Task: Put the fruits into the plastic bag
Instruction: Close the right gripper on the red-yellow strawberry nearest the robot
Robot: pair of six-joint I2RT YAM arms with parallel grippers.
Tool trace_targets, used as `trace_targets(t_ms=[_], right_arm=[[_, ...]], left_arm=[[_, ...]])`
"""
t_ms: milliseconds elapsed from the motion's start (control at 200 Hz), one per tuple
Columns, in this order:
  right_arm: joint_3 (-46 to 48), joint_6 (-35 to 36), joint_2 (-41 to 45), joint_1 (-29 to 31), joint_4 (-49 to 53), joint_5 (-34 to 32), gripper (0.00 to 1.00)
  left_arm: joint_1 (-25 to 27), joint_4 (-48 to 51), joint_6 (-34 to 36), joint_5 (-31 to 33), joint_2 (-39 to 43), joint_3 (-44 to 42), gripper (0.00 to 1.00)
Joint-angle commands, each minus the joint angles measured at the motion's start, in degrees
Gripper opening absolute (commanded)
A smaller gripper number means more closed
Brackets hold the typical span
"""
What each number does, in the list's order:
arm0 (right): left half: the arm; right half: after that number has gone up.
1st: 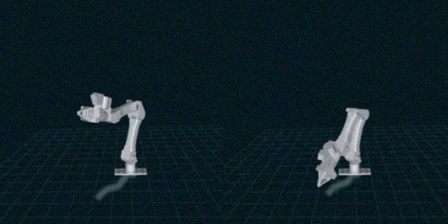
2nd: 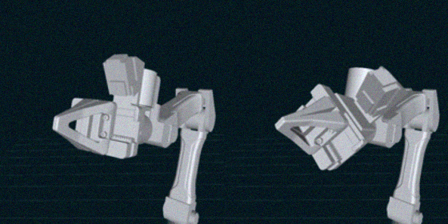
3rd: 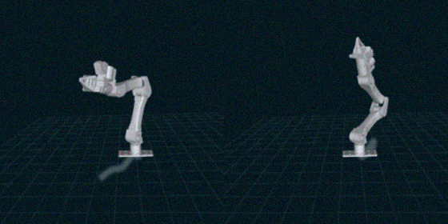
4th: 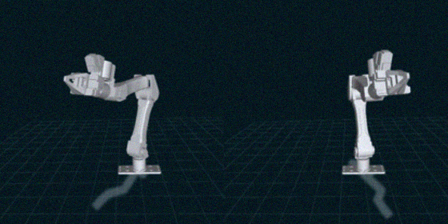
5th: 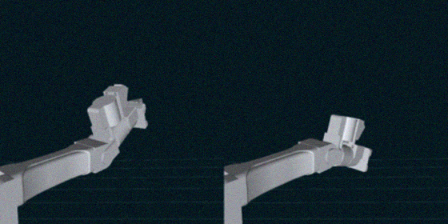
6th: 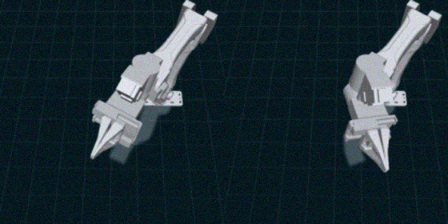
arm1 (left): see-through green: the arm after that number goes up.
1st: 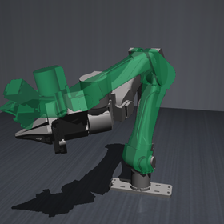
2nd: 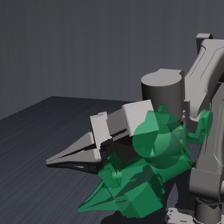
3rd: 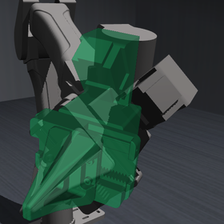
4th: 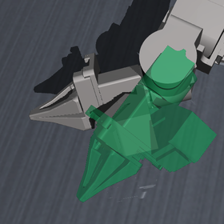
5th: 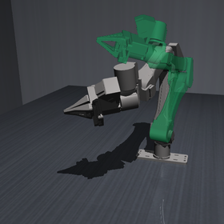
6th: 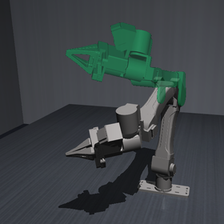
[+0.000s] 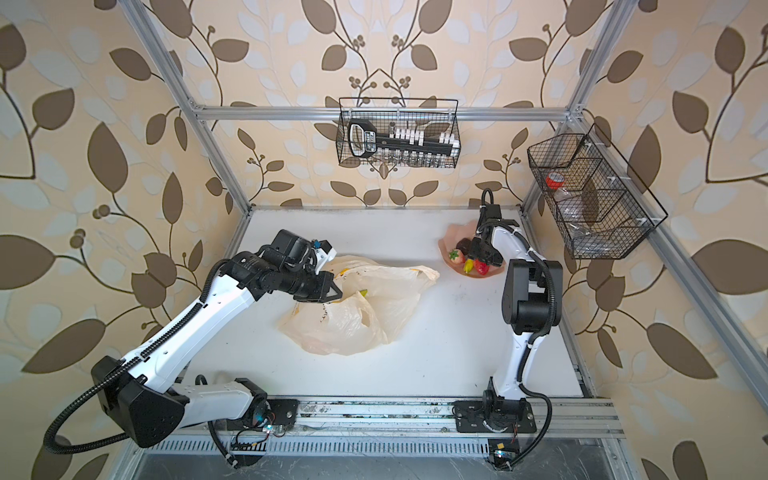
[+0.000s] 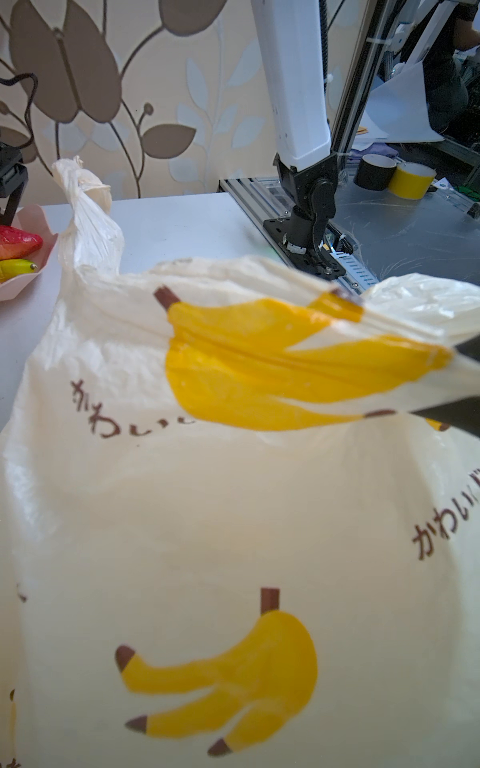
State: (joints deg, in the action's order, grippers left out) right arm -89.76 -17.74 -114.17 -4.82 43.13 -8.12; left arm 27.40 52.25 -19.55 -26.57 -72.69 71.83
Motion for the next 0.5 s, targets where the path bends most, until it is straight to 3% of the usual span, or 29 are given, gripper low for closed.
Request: trace_targets(t_ms=[0,495], right_arm=[[-1.6,0.8,-1.1,0.2,1.3,0.2,0.71],[-1.9,1.3,-2.9,-0.3,1.3,2.8,0.76]], left_arm=[[0.2,-0.4,0.6,-0.5,1.3,0.5,0.0],[0.2,-0.3,0.7,-0.4,1.7,0.4,0.0]])
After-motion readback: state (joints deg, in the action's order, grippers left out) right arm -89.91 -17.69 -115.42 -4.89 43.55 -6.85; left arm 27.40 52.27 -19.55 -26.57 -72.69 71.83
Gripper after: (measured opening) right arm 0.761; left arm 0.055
